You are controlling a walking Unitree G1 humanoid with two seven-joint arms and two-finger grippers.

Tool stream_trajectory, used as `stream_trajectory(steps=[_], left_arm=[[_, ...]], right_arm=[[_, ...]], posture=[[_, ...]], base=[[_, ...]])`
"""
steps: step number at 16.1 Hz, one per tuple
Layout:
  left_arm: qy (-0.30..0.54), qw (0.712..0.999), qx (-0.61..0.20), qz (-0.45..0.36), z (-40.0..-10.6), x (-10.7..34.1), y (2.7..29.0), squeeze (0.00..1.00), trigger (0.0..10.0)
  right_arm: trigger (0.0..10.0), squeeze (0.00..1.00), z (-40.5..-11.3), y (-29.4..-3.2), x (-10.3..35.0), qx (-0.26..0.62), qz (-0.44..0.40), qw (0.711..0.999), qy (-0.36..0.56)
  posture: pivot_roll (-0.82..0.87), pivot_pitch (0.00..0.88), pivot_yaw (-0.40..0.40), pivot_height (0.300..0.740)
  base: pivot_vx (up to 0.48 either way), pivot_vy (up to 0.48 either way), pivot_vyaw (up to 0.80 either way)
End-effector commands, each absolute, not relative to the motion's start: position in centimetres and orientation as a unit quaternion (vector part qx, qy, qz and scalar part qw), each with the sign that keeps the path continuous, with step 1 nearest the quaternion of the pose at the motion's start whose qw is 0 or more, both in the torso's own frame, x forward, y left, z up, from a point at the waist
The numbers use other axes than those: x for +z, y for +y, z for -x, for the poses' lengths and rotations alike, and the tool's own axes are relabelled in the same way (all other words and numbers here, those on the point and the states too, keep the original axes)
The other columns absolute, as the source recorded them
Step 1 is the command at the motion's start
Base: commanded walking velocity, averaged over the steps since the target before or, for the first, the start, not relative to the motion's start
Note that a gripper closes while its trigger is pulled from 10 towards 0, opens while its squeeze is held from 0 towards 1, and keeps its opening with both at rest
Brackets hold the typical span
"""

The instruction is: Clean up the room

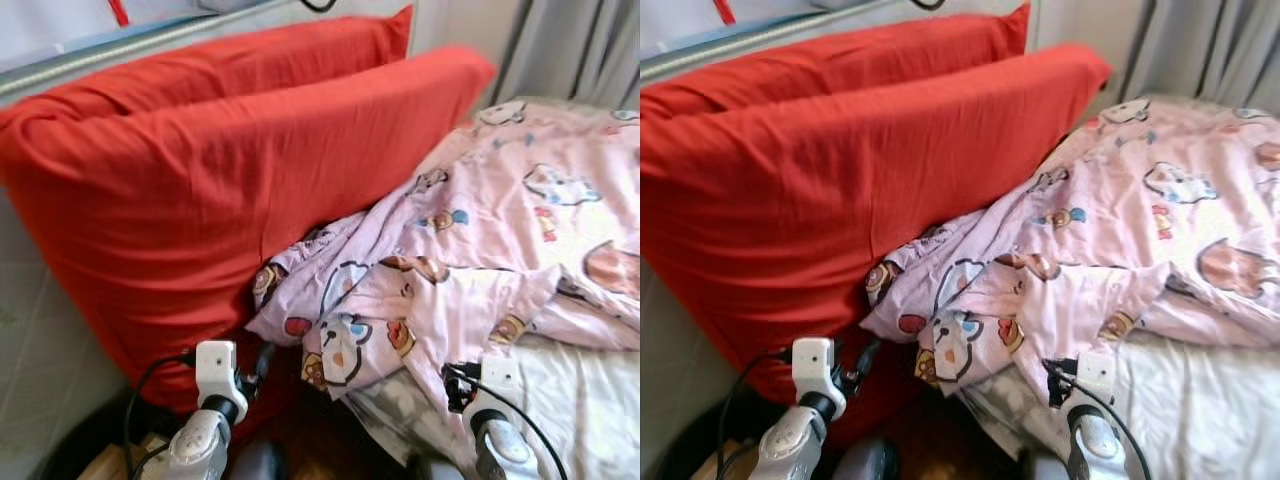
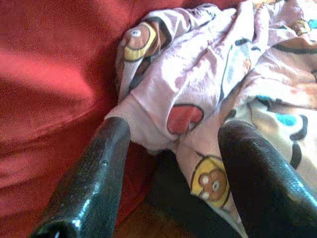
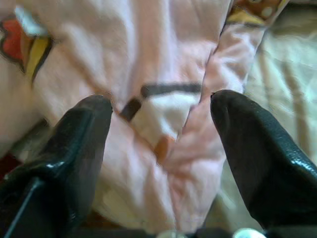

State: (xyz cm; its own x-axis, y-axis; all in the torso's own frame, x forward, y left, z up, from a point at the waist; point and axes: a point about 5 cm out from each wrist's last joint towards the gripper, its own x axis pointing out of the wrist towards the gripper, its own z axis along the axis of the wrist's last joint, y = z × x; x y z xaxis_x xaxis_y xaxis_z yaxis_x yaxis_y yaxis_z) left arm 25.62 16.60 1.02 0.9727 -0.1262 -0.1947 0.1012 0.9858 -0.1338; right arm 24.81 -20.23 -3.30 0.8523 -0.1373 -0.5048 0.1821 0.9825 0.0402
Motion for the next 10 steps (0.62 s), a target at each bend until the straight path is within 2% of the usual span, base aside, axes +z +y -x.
stream_trajectory(steps=[1, 2, 9, 10], left_arm=[[0.102, 0.991, -0.056, 0.060, -25.62, 1.16, 16.90, 0.00, 10.0], [0.101, 0.992, -0.055, 0.059, -25.53, 1.20, 17.00, 0.00, 10.0], [0.098, 0.992, -0.053, 0.051, -25.12, 1.54, 17.73, 0.00, 10.0], [0.098, 0.993, -0.053, 0.050, -24.95, 1.58, 17.85, 0.00, 10.0]], right_arm=[[10.0, 0.00, -25.00, -19.64, -3.40, -0.070, -0.044, 0.960, 0.269], [10.0, 1.00, -25.18, -19.57, -3.38, -0.071, -0.043, 0.958, 0.275], [10.0, 1.00, -25.13, -19.85, -3.76, -0.091, -0.035, 0.946, 0.309], [10.0, 0.00, -24.92, -20.10, -3.92, -0.098, -0.031, 0.943, 0.317]], posture=[[0.04, 0.017, 0.052, 0.610], [0.05, 0.022, 0.054, 0.610], [0.08, 0.043, 0.073, 0.610], [0.09, 0.054, 0.078, 0.610]], base=[[0.000, 0.000, 0.00], [0.000, 0.000, 0.00], [0.000, 0.000, 0.00], [0.000, 0.000, 0.00]])
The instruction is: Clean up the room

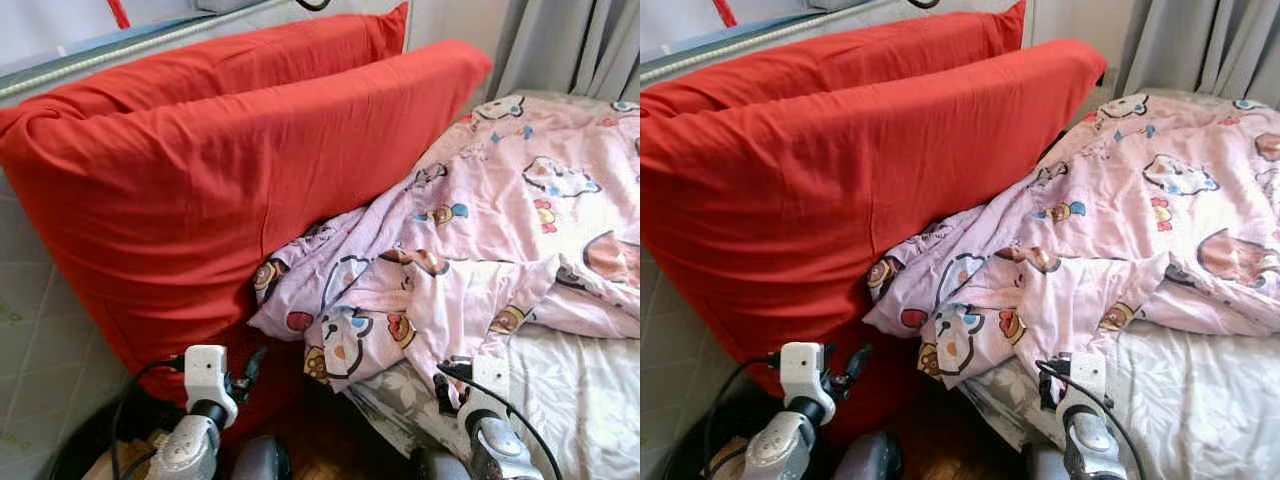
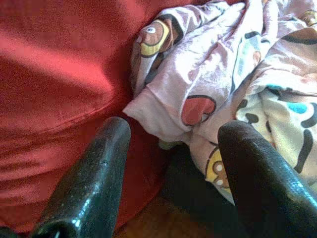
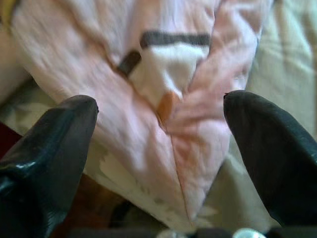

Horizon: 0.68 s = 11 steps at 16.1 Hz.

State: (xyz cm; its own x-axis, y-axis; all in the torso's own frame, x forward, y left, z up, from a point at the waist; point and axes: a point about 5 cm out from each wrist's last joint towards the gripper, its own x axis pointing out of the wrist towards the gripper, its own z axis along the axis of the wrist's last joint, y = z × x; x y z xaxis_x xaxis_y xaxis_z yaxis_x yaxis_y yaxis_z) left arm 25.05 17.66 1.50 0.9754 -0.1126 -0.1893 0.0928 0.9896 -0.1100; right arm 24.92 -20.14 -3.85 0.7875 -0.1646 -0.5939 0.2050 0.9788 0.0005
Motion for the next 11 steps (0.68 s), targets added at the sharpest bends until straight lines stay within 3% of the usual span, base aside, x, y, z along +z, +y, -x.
stream_trajectory(steps=[1, 11], left_arm=[[0.099, 0.992, -0.053, 0.049, -24.8, 1.6, 17.9, 0.00, 10.0], [0.089, 0.993, -0.061, 0.039, -24.9, 3.2, 18.6, 0.00, 10.0]], right_arm=[[10.0, 0.00, -24.7, -20.4, -4.1, -0.106, -0.027, 0.939, 0.325], [10.0, 0.00, -24.6, -20.5, -4.2, -0.103, -0.043, 0.935, 0.336]], posture=[[0.09, 0.058, 0.079, 0.610], [0.14, 0.133, 0.108, 0.610]], base=[[0.000, 0.000, 0.00], [0.000, 0.000, 0.00]])
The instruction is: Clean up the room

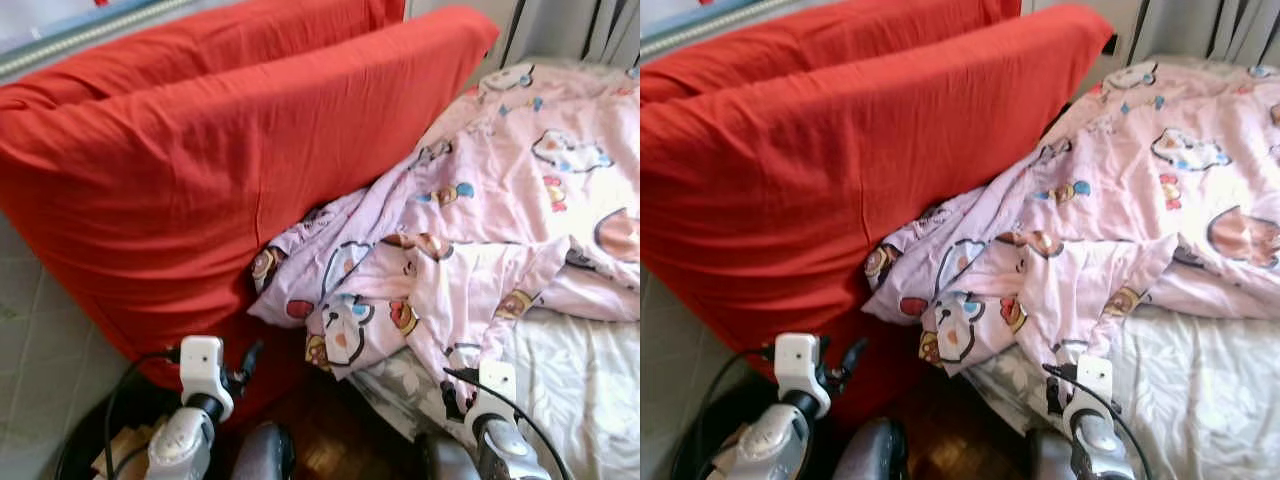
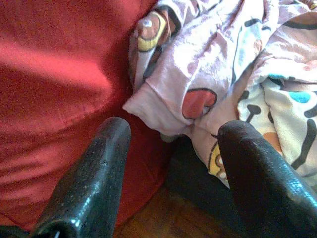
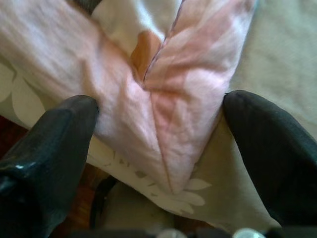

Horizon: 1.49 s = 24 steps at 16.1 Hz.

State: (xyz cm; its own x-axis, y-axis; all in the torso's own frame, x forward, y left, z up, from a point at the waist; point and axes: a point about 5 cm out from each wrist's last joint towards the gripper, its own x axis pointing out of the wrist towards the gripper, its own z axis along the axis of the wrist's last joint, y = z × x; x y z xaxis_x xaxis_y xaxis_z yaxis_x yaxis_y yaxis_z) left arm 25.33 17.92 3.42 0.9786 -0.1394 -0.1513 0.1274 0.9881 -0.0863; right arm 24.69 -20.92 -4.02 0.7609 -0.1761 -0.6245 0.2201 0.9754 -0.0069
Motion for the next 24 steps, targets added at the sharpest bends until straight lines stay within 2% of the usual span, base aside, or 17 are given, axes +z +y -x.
stream_trajectory(steps=[1, 6, 7, 8, 24], left_arm=[[0.089, 0.993, -0.061, 0.037, -24.9, 3.2, 18.6, 0.00, 10.0], [0.099, 0.993, -0.062, 0.033, -24.3, 3.1, 18.7, 0.00, 10.0], [0.101, 0.992, -0.063, 0.033, -24.3, 3.2, 18.6, 0.00, 10.0], [0.102, 0.992, -0.063, 0.034, -24.3, 3.1, 18.6, 0.00, 10.0], [0.123, 0.989, -0.069, 0.049, -24.0, 2.5, 18.0, 0.00, 10.0]], right_arm=[[10.0, 0.00, -24.7, -20.5, -4.2, -0.101, -0.044, 0.935, 0.337], [10.0, 0.00, -25.0, -19.6, -4.1, -0.078, -0.056, 0.937, 0.336], [3.4, 0.00, -25.0, -19.4, -4.1, -0.071, -0.054, 0.938, 0.335], [0.0, 0.00, -25.0, -19.1, -4.1, -0.062, -0.057, 0.939, 0.333], [0.0, 0.00, -25.0, -19.4, -4.2, -0.059, -0.019, 0.934, 0.351]], posture=[[0.14, 0.137, 0.111, 0.610], [0.14, 0.144, 0.120, 0.610], [0.14, 0.144, 0.120, 0.610], [0.14, 0.141, 0.118, 0.610], [0.13, 0.134, 0.096, 0.610]], base=[[0.000, 0.000, 0.00], [0.000, 0.000, 0.00], [0.000, 0.000, 0.00], [0.000, 0.000, 0.00], [0.000, 0.000, 0.00]])
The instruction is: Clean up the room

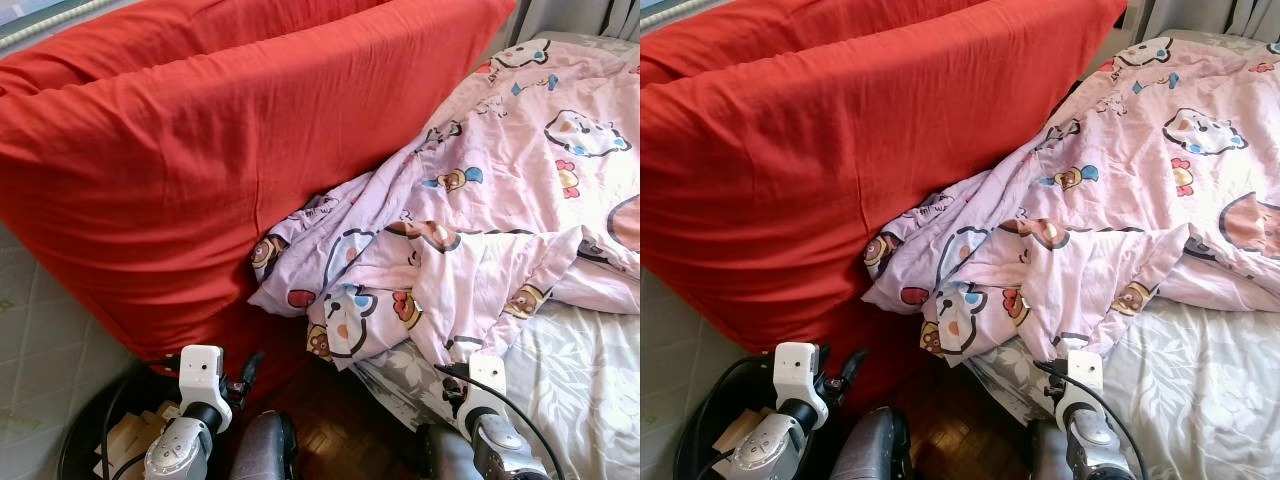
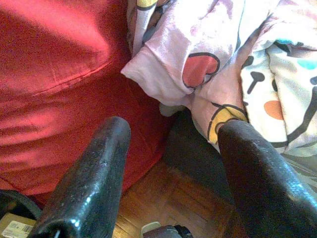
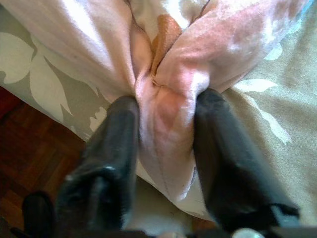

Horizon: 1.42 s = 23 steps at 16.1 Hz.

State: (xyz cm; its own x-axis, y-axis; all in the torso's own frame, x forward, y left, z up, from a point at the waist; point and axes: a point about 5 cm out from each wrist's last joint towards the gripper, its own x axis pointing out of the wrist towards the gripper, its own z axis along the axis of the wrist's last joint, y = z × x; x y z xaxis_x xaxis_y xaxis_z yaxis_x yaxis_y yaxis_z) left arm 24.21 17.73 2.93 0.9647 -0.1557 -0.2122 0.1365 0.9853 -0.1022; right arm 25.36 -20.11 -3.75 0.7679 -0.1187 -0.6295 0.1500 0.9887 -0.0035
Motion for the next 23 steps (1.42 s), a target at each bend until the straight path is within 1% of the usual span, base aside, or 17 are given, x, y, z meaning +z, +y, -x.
stream_trajectory(steps=[1, 5, 9, 10, 12, 13, 14, 17, 18, 19, 20, 22, 23], left_arm=[[0.121, 0.989, -0.069, 0.050, -24.2, 2.6, 17.9, 0.00, 10.0], [0.131, 0.987, -0.076, 0.056, -24.4, 2.2, 17.5, 0.00, 10.0], [0.130, 0.988, -0.067, 0.052, -24.7, 2.1, 18.0, 0.00, 10.0], [0.131, 0.988, -0.066, 0.051, -25.1, 2.1, 18.0, 0.00, 10.0], [0.129, 0.988, -0.063, 0.052, -25.8, 2.0, 17.8, 0.00, 10.0], [0.127, 0.989, -0.061, 0.054, -26.2, 1.9, 17.7, 0.00, 10.0], [0.128, 0.988, -0.060, 0.054, -26.4, 1.9, 17.6, 0.00, 10.0], [0.143, 0.987, -0.052, 0.052, -26.4, 0.9, 17.8, 0.00, 10.0], [0.153, 0.986, -0.047, 0.052, -26.3, 0.4, 18.0, 0.00, 10.0], [0.157, 0.985, -0.045, 0.051, -26.2, 0.1, 18.0, 0.00, 10.0], [0.160, 0.985, -0.043, 0.051, -26.2, 0.0, 18.1, 0.00, 10.0], [0.180, 0.982, -0.035, 0.046, -25.8, -0.8, 18.5, 0.00, 10.0], [0.196, 0.979, -0.022, 0.042, -25.5, -1.4, 19.1, 0.00, 10.0]], right_arm=[[0.0, 0.00, -25.0, -19.5, -4.2, -0.059, -0.018, 0.934, 0.352], [0.0, 0.00, -24.9, -19.8, -4.3, -0.058, -0.013, 0.932, 0.359], [0.0, 0.00, -25.1, -19.7, -4.2, -0.060, -0.023, 0.932, 0.358], [0.0, 0.00, -25.2, -19.5, -4.1, -0.060, -0.028, 0.932, 0.355], [0.0, 0.00, -25.6, -19.2, -3.8, -0.064, -0.041, 0.936, 0.344], [0.0, 0.00, -26.0, -19.2, -3.4, -0.072, -0.055, 0.943, 0.320], [0.0, 0.00, -26.2, -19.4, -3.2, -0.075, -0.061, 0.946, 0.310], [0.0, 0.00, -26.6, -20.6, -2.2, -0.096, -0.077, 0.958, 0.258], [0.0, 0.00, -26.6, -21.3, -1.9, -0.108, -0.094, 0.961, 0.238], [8.0, 0.00, -26.6, -21.8, -1.7, -0.115, -0.102, 0.962, 0.227], [10.0, 0.00, -26.5, -22.1, -1.5, -0.118, -0.094, 0.964, 0.218], [10.0, 0.00, -26.2, -22.6, -1.3, -0.119, -0.081, 0.970, 0.196], [10.0, 0.00, -26.1, -22.4, -1.3, -0.117, -0.080, 0.971, 0.193]], posture=[[0.13, 0.132, 0.094, 0.610], [0.11, 0.112, 0.082, 0.610], [0.11, 0.086, 0.074, 0.610], [0.10, 0.061, 0.071, 0.610], [0.09, 0.039, 0.069, 0.610], [0.08, 0.010, 0.066, 0.610], [0.08, 0.001, 0.064, 0.610], [0.04, 0.000, 0.064, 0.610], [0.03, 0.000, 0.064, 0.610], [0.02, 0.000, 0.064, 0.610], [0.02, 0.000, 0.064, 0.610], [0.01, 0.000, 0.063, 0.610], [0.01, 0.000, 0.060, 0.615]], base=[[0.000, 0.000, 0.00], [0.000, 0.000, 0.00], [0.000, 0.000, 0.00], [0.000, 0.000, 0.00], [0.000, 0.000, 0.00], [0.000, 0.000, 0.00], [0.000, 0.000, 0.00], [0.000, 0.000, 0.00], [0.000, 0.000, 0.00], [0.000, 0.000, 0.00], [0.000, 0.000, 0.00], [0.000, 0.000, 0.00], [0.000, 0.000, 0.00]])
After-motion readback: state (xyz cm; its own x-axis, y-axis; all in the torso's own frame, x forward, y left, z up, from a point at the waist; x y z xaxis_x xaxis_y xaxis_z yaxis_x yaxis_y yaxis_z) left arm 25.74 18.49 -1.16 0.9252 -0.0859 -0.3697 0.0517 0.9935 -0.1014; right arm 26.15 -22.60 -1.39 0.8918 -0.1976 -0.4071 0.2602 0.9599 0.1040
